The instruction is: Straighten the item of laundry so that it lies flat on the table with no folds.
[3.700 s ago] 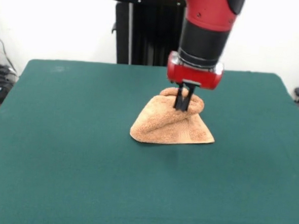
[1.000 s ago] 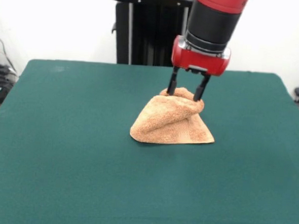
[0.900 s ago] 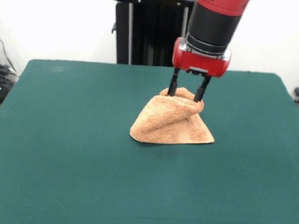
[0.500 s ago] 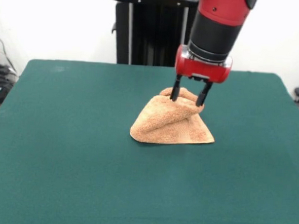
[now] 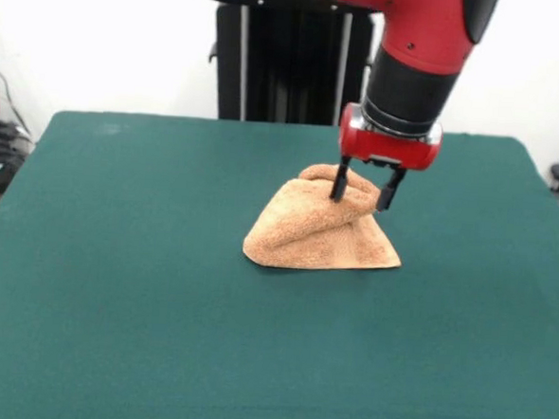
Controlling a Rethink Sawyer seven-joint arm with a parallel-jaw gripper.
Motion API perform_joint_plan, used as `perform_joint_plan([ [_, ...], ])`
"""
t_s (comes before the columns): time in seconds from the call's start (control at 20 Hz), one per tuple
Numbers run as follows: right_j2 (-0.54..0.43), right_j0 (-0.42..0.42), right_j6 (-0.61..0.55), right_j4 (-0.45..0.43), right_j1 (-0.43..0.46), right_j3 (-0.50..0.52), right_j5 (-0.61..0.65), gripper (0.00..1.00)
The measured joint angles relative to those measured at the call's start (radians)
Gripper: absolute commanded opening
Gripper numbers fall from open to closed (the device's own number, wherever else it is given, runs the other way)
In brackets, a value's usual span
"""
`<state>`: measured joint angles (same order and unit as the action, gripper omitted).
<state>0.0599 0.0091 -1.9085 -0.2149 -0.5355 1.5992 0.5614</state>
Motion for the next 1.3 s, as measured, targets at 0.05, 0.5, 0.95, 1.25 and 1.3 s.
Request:
perform_joint_plan([
  [0.05, 0.000, 0.004, 0.000, 0.003, 0.006, -0.002, -0.003, 1.00],
  [0.5, 0.000, 0.018, 0.000, 0.021, 0.023, -0.006, -0.028, 1.00],
  [0.95, 0.000, 0.020, 0.000, 0.027, 0.023, -0.006, -0.029, 1.00],
  [1.25, 0.001, 0.020, 0.000, 0.027, 0.025, -0.007, -0.041, 1.00],
  [1.3, 0.001, 0.020, 0.000, 0.027, 0.026, -0.007, -0.044, 1.00],
])
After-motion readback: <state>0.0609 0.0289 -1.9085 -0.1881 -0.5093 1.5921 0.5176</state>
